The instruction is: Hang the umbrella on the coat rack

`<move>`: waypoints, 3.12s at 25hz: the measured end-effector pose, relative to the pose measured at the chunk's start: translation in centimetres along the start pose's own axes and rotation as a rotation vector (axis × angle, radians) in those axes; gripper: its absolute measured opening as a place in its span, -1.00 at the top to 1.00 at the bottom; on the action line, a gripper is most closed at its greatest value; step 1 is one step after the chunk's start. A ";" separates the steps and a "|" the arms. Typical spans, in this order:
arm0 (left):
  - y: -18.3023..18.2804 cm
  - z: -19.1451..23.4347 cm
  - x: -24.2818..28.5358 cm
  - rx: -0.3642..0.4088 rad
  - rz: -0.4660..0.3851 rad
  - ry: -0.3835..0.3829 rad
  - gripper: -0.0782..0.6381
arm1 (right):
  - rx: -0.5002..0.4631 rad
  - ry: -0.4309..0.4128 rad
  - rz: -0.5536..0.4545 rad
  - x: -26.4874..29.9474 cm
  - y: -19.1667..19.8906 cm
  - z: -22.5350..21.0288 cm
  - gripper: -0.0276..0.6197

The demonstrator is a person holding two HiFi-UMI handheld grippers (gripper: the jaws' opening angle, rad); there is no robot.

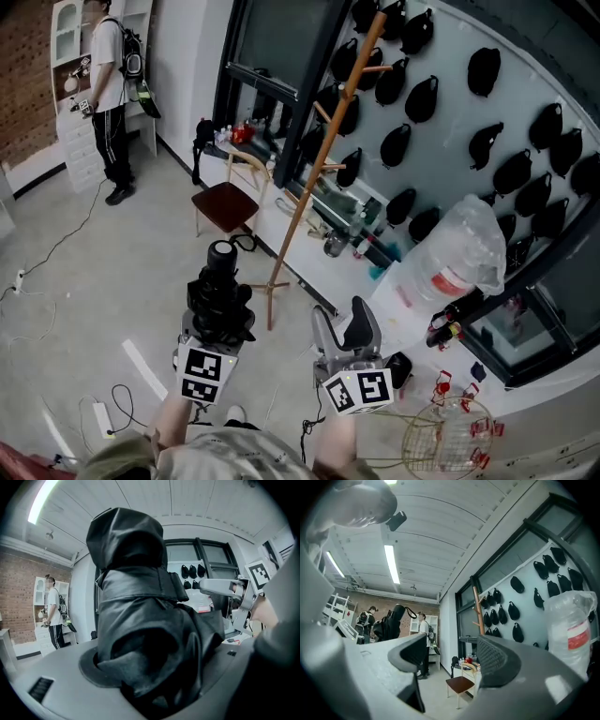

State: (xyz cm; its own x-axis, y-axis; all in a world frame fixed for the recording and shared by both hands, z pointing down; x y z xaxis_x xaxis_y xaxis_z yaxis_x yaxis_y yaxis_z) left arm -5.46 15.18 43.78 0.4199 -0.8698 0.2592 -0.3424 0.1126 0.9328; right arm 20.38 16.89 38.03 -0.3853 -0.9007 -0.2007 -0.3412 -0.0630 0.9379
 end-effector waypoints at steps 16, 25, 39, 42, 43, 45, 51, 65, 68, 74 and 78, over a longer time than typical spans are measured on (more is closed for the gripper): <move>-2.1 -2.2 10.8 0.062 0.021 0.064 -0.14 | 0.130 -0.198 0.065 5.9 -0.2 -6.3 -0.09; -2.8 -0.6 16.3 0.097 -0.023 0.185 -0.14 | 0.168 -0.367 0.170 12.0 1.7 -6.7 -0.41; -4.6 4.9 23.0 0.202 -0.125 0.347 -0.14 | 0.173 -0.531 0.197 24.3 3.1 -5.0 -0.41; -4.3 5.9 23.9 0.202 -0.141 0.388 -0.14 | 0.155 -0.530 0.199 25.7 3.5 -4.8 -0.38; -4.2 6.2 24.2 0.207 -0.145 0.400 -0.14 | 0.147 -0.531 0.200 26.0 3.5 -4.7 -0.34; -4.1 6.7 24.7 0.221 -0.152 0.422 -0.14 | 0.130 -0.532 0.199 26.5 3.6 -4.7 -0.11; -3.8 7.9 25.7 0.218 -0.190 0.461 -0.16 | 0.084 -0.507 0.194 27.7 3.6 -4.0 0.21; -4.6 10.8 29.7 0.142 -0.260 0.351 -0.40 | 0.064 -0.514 0.173 33.7 -0.6 -8.0 0.28; -4.6 10.8 31.0 0.112 -0.257 0.315 -0.40 | 0.056 -0.528 0.174 35.3 -1.6 -9.8 0.28; -5.1 10.4 32.3 0.103 -0.215 0.286 -0.40 | 0.032 -0.576 0.155 37.8 -4.0 -12.5 0.28; -4.7 8.5 35.2 0.135 -0.163 0.290 -0.40 | 0.033 -0.625 0.140 38.7 -5.8 -14.0 0.28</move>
State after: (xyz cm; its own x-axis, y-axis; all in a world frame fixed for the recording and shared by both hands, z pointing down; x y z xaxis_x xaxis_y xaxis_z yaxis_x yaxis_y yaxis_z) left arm 3.83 -20.07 46.42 0.6927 -0.6963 0.1877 -0.3505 -0.0976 0.9315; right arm 19.44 -23.59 28.74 -0.8520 -0.4779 -0.2138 -0.2742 0.0594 0.9598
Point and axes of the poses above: the fingertips, and each gripper's own axes: x forward along the fingers, z to its left, y out of its underside, the point moved 10 cm from there along -x, backward along the fingers, and after that the axes turned 13 degrees about x, right-handed, at the moved point
